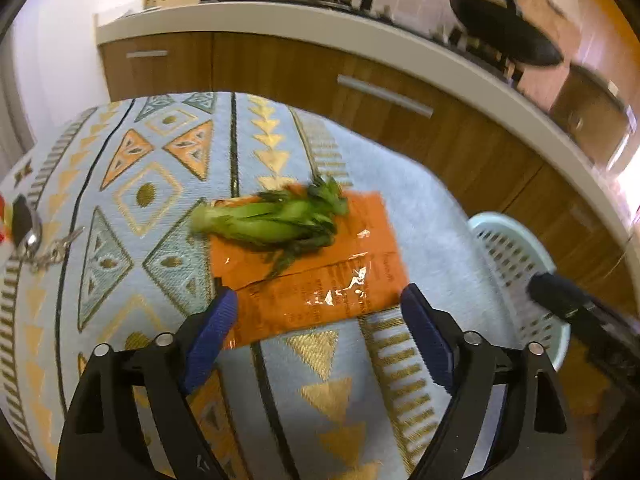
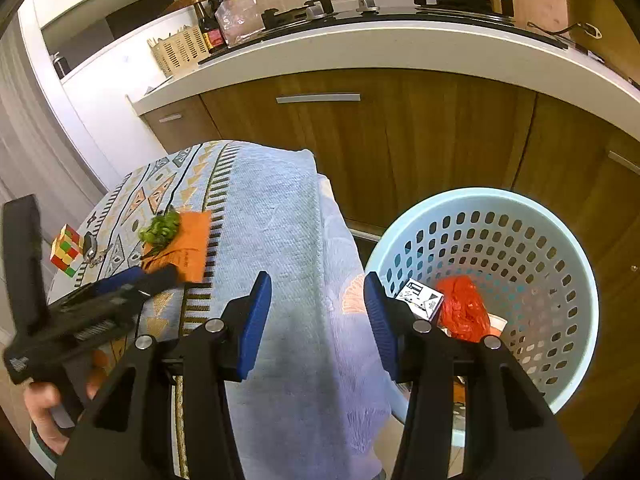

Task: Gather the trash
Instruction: 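Grasp the second orange wrapper with the left tool and lift it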

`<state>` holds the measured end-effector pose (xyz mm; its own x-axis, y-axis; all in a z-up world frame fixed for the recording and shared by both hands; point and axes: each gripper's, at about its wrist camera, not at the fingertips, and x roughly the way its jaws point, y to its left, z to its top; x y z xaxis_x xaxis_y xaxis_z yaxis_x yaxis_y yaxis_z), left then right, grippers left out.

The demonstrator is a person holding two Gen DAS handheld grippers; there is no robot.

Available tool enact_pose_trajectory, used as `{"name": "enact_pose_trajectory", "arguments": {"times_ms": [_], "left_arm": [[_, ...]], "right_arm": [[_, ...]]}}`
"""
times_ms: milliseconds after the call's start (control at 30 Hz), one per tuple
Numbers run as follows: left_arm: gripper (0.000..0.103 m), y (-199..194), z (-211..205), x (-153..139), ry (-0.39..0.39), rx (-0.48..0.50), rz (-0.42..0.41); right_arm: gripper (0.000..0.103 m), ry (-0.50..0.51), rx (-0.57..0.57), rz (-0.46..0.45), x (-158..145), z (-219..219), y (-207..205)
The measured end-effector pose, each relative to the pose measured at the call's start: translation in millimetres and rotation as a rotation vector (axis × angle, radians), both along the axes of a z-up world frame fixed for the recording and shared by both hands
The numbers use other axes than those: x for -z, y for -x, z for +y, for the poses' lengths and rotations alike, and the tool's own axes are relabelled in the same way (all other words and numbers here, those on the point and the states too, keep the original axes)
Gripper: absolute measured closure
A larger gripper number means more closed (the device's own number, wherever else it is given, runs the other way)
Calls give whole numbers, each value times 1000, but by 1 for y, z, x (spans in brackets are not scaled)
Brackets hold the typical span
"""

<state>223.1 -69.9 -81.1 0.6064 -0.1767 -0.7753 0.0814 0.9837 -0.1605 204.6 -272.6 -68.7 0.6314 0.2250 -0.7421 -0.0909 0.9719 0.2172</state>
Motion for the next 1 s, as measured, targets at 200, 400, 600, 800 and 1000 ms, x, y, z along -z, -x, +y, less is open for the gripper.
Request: {"name": "enact_pose_trajectory", "arguments": {"times_ms": [200, 400, 600, 800, 1000], "left_arm": [[50, 1, -11, 5, -171, 8, -40], [86, 1, 17, -1, -83, 46, -45], [98, 13, 27, -9, -27, 90, -75], [100, 52, 38, -19, -57, 202, -84], [100, 88, 93, -44, 160, 226, -120]], "right_arm": [[59, 13, -24, -5, -2, 8, -9], [58, 28, -77, -12, -4, 32, -17], [59, 41, -139, -28, -11, 59, -19], [59, 18, -221, -61, -26, 86, -16], [58, -26, -247, -56, -27, 100, -10]]}}
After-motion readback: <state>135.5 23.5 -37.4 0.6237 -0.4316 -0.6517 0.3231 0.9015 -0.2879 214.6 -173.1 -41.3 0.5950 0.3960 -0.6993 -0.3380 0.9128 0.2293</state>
